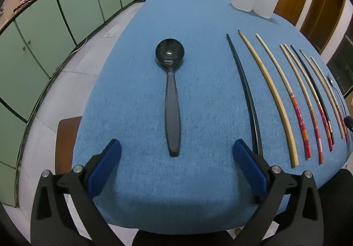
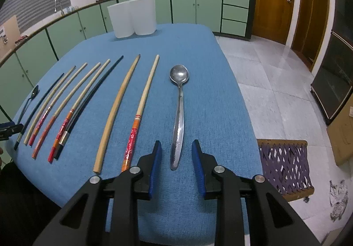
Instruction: Organize utensils
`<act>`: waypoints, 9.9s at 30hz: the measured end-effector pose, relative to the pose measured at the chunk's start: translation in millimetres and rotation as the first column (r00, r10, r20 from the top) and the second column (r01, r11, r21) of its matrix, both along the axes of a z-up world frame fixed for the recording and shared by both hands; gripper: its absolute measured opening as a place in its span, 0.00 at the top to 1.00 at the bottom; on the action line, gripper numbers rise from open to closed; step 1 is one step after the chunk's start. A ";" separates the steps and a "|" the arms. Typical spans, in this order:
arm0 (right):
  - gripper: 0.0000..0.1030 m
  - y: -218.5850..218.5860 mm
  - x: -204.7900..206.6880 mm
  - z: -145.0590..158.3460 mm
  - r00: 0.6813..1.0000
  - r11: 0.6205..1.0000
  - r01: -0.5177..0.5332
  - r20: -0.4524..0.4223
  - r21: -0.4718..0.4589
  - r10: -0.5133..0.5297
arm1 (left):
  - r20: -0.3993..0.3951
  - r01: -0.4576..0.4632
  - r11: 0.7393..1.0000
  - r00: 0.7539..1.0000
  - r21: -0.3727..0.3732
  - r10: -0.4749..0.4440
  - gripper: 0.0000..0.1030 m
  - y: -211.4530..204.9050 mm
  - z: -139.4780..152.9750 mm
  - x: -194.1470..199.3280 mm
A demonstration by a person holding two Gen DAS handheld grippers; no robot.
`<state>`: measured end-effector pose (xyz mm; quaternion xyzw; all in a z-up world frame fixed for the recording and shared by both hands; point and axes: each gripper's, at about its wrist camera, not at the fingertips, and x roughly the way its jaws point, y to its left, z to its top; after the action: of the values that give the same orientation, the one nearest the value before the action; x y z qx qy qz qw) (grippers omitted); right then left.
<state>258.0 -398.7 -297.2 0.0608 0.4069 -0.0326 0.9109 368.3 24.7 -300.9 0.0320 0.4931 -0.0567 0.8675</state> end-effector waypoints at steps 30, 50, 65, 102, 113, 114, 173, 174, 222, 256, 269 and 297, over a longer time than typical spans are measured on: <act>0.91 1.5 0.3 42.0 0.999 1.000 -0.005 0.053 -0.004 0.005 | 0.077 -0.016 0.999 0.997 -0.043 0.019 0.91 5.5 34.0 -9.3; 0.91 3.0 46.8 90.3 0.989 0.997 -0.061 0.129 -0.056 0.068 | 0.257 0.054 0.993 0.966 -0.110 -0.024 0.91 -0.9 118.8 35.3; 0.94 17.8 84.5 121.7 0.978 0.983 -0.140 0.137 -0.116 0.156 | 0.291 0.104 0.985 0.955 -0.139 -0.059 0.91 -8.8 143.7 61.7; 0.95 39.1 327.9 247.2 0.928 0.954 -0.261 0.235 -0.150 0.290 | 0.408 0.320 0.933 0.883 -0.161 -0.232 0.91 -195.3 251.7 305.8; 0.95 34.2 362.8 170.4 0.947 0.956 -0.273 0.145 -0.108 0.287 | 0.315 0.296 0.940 0.920 -0.168 -0.233 0.64 -202.7 170.5 338.5; 0.95 33.6 358.7 173.0 0.945 0.956 -0.273 0.155 -0.110 0.288 | 0.322 0.293 0.943 0.918 -0.160 -0.231 0.60 -198.9 170.0 337.6; 0.85 151.5 -23.3 0.3 0.986 0.987 -0.160 0.053 0.013 0.159 | 0.130 0.118 0.992 0.985 -0.037 -0.113 0.37 -44.5 -0.9 -68.0; 0.88 151.8 -22.8 0.2 0.986 0.987 -0.160 0.056 0.011 0.159 | 0.133 0.119 0.992 0.985 -0.035 -0.114 0.37 -44.6 -1.7 -68.8; 0.94 124.1 -13.7 104.9 0.947 0.986 -0.169 0.278 0.012 0.159 | 0.089 0.092 0.988 0.993 -0.126 -0.081 0.54 -27.1 6.8 -62.5; 0.94 126.9 22.9 137.2 0.920 0.974 -0.221 0.322 -0.048 0.224 | 0.414 0.209 0.963 0.902 -0.170 -0.122 0.94 -33.6 159.0 5.9; 0.94 118.8 89.7 173.8 0.911 0.956 -0.284 0.291 -0.070 0.292 | 0.402 0.264 0.941 0.901 -0.211 -0.163 0.94 -43.7 177.7 73.7; 0.94 75.8 231.7 283.3 0.913 0.948 -0.314 0.258 -0.045 0.315 | 0.497 0.370 0.903 0.839 -0.219 -0.223 0.94 -95.7 288.1 187.2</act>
<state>489.7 -323.0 -13.9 -0.0030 0.2874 0.1221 0.9500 555.5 -70.9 -12.9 -0.0134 0.2474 -0.2583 0.9338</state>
